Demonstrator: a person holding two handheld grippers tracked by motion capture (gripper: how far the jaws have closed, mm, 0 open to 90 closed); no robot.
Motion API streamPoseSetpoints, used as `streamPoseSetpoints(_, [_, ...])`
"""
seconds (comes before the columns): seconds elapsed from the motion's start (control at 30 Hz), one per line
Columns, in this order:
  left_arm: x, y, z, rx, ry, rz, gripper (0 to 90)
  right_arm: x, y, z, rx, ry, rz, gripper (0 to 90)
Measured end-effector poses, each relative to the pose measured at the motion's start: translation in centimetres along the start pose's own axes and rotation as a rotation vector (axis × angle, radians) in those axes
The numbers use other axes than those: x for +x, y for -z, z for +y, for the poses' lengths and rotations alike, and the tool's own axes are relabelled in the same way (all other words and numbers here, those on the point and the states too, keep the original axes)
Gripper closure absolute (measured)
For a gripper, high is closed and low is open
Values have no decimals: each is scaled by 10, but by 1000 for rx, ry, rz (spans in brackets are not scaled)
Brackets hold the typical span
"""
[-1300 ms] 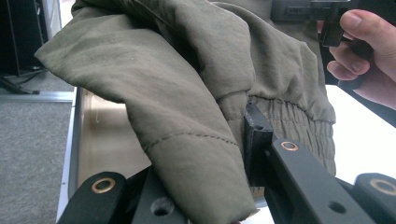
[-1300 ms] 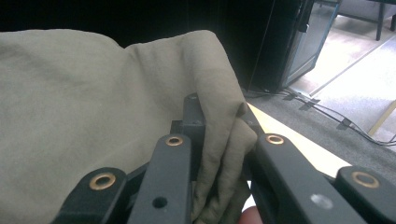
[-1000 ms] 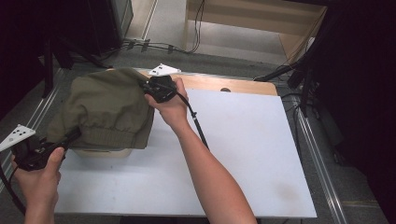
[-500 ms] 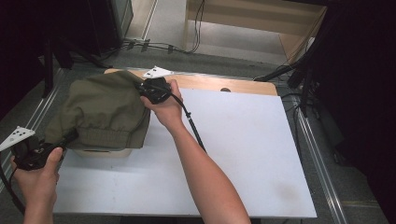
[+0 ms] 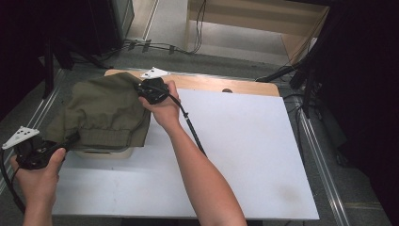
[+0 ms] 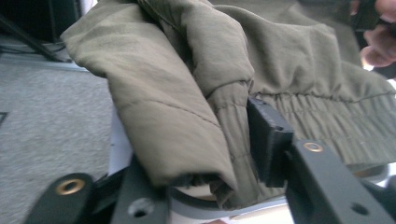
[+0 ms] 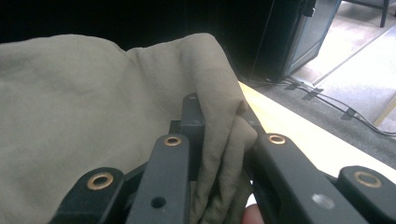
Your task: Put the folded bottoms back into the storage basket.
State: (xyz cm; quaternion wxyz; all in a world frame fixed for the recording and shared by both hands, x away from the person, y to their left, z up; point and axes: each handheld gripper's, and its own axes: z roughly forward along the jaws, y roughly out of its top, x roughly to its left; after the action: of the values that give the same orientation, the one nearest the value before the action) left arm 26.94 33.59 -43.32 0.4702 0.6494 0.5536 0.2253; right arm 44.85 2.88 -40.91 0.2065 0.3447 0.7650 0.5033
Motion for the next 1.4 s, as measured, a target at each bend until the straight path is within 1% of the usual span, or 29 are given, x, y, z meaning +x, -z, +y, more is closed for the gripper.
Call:
streamPoseSetpoints(0.07, [-1,0,0,-2,-5,36,491,0,-1,0,-1,-4,-1,764])
streamPoseSetpoints(0.1, [-1,0,0,-11,-3,47,448,0,-2,-1,-3,-4,-4,754])
streamPoseSetpoints(0.13, [-1,1,1,-16,-2,47,418,0,-3,0,-8,-1,-5,741])
streamPoseSetpoints(0.17, [-1,2,1,-25,4,40,383,0,-3,0,-10,-8,-3,713])
streamPoseSetpoints(0.23, [-2,4,3,-33,-3,32,315,0,-2,1,-18,-17,1,663])
streamPoseSetpoints(0.3, [-4,6,4,-47,-7,20,257,-1,0,2,-25,-19,6,581])
streamPoseSetpoints(0.37, [-6,8,6,-65,-16,20,209,-2,4,4,-28,-28,16,503])
streamPoseSetpoints(0.43, [-8,10,7,-80,-32,21,178,-3,8,6,-31,-40,33,435])
streamPoseSetpoints(0.47, [-10,10,7,-86,-39,20,166,-3,11,7,-35,-37,38,398])
streamPoseSetpoints(0.53, [-13,11,8,-91,-52,16,142,-2,16,10,-36,-44,50,320])
streamPoseSetpoints(0.57, [-14,12,9,-94,-58,13,130,-2,18,11,-34,-46,60,295])
streamPoseSetpoints(0.67, [-18,13,12,-94,-70,16,91,1,24,12,-21,-39,90,166])
streamPoseSetpoints(0.7, [-19,14,12,-97,-76,13,80,2,25,12,-17,-28,102,128])
streamPoseSetpoints(0.77, [-22,16,14,-101,-77,-1,72,5,28,11,-12,-22,118,77])
streamPoseSetpoints(0.87, [-26,17,16,-108,-87,-10,51,8,33,7,-16,-17,143,12])
streamPoseSetpoints(1.0, [-33,17,18,-110,-91,-31,21,9,40,2,-19,-15,163,0])
streamPoseSetpoints(1.03, [-34,16,18,-109,-93,-36,15,8,42,1,-21,-11,176,0])
streamPoseSetpoints(1.13, [-39,14,18,-102,-110,-51,0,8,48,-3,-25,-7,196,0])
streamPoseSetpoints(1.23, [-45,13,18,-109,-124,-77,0,7,54,-7,-34,-5,204,0])
streamPoseSetpoints(1.3, [-48,13,18,-112,-130,-103,0,6,58,-10,-40,-3,195,0])
streamPoseSetpoints(1.4, [-52,10,18,-109,-141,-130,0,5,64,-15,-45,-2,192,0])
